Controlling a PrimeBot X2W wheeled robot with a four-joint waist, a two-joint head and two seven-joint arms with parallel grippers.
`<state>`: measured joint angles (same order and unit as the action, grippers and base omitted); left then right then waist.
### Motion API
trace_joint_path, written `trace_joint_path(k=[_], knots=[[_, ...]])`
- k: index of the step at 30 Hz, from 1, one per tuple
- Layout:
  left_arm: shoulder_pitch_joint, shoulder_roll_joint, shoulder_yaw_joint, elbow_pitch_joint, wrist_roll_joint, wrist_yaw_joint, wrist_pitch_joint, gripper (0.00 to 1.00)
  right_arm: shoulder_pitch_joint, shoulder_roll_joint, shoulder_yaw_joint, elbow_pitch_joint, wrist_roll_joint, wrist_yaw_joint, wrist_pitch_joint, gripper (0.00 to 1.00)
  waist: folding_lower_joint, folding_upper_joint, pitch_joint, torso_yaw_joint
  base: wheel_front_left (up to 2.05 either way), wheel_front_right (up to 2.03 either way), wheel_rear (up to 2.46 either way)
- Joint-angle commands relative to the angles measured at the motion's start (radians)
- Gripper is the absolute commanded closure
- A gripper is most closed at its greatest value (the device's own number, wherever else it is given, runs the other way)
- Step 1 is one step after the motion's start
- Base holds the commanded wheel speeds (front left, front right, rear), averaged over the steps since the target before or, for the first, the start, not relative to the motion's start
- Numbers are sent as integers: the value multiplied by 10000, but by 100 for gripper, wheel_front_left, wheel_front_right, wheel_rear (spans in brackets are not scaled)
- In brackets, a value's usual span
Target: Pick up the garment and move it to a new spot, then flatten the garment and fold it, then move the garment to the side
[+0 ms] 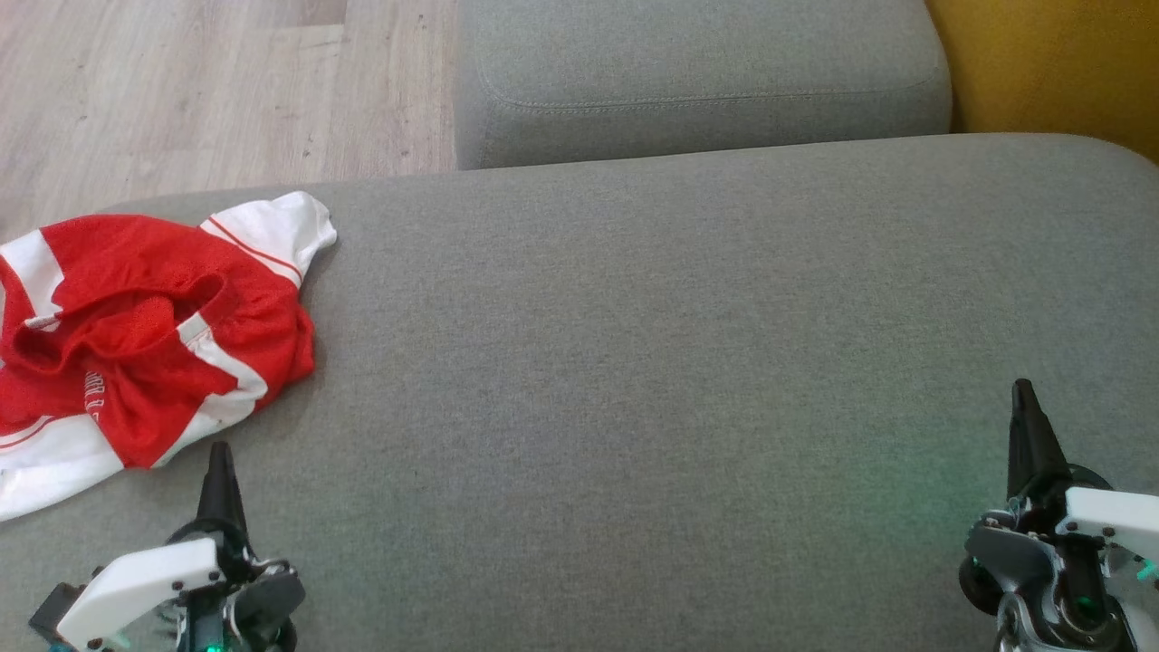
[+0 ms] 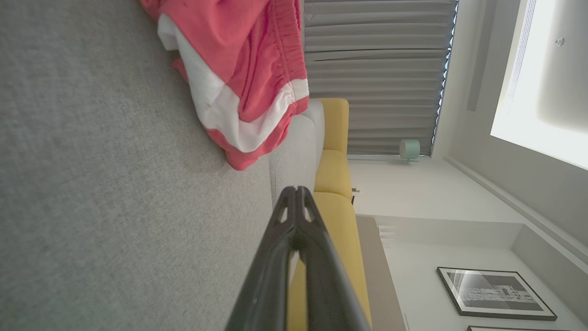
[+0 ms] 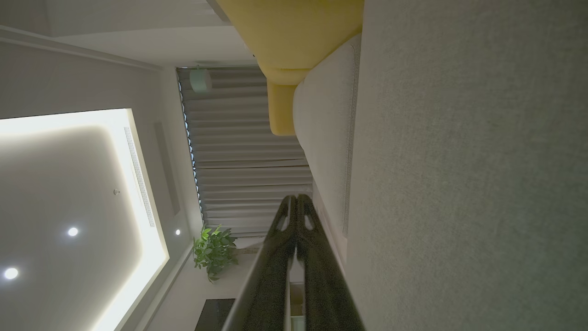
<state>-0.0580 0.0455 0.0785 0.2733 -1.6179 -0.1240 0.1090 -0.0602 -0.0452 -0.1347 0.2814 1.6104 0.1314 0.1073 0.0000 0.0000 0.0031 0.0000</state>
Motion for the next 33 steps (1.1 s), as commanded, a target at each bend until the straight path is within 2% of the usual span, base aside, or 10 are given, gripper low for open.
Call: trace_joint_path(k=[1, 33], knots=[[-500, 47, 349, -285, 89, -67, 39, 100, -477, -50, 213, -367, -14, -7, 56, 100, 0, 0, 0, 0, 0, 0, 0], [-500, 47, 348, -285, 89, -67, 39, 100, -477, -50, 213, -367, -14, -7, 56, 100, 0, 0, 0, 0, 0, 0, 0]])
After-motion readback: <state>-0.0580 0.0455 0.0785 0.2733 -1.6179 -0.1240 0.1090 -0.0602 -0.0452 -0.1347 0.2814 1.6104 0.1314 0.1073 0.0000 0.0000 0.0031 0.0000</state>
